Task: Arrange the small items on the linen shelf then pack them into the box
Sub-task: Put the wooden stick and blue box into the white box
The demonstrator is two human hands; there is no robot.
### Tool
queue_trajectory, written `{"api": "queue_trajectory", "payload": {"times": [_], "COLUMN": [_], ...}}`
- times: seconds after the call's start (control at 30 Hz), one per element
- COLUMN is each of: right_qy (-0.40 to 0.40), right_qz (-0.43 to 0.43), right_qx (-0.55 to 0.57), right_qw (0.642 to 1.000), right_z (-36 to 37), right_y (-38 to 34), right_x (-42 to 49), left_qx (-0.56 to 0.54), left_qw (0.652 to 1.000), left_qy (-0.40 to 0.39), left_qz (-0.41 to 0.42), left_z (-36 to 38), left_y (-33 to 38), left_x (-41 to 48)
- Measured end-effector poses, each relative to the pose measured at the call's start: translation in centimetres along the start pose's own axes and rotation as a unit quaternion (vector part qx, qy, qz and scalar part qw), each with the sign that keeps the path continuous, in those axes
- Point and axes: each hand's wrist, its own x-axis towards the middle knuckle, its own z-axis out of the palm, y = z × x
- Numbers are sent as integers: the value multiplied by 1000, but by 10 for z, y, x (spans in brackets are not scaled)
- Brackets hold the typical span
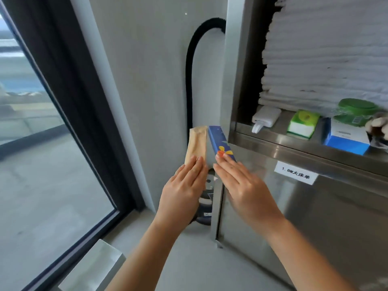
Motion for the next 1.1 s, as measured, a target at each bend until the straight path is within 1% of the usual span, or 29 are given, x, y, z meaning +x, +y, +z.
{"api": "queue_trajectory", "payload": {"times": [0.1, 0.23, 0.43, 0.6, 0.83, 1.0, 1.1], "right_qy": [-11, -13, -19, -13, -5, -2, -10], "right_qz": [-11, -47, -86, -118, -148, -166, -177], "right_qx": [27, 46, 104, 134, 166, 205, 235], "right_qw": [1000, 998, 991, 984, 975, 965, 956], "right_z": [15, 33, 61, 83, 121, 164, 195], "right_y": [-41, -95, -166, -209, -230, -222, -214], "right_x": [10, 25, 46, 62, 84, 111, 134], "left_qx": [23, 64, 113, 141, 160, 174, 192], "left_qw": [1000, 997, 989, 979, 970, 959, 954], "left_qy": [12, 12, 6, -7, -3, -16, -2], "left_qz": [0, -29, -94, -145, -181, -223, -229], "left_z": [-22, -49, -87, -112, -110, -91, -73], "left_y": [-28, -61, -101, -130, -163, -196, -222], "left_x": [-34, -78, -135, -167, -182, -170, -158]}}
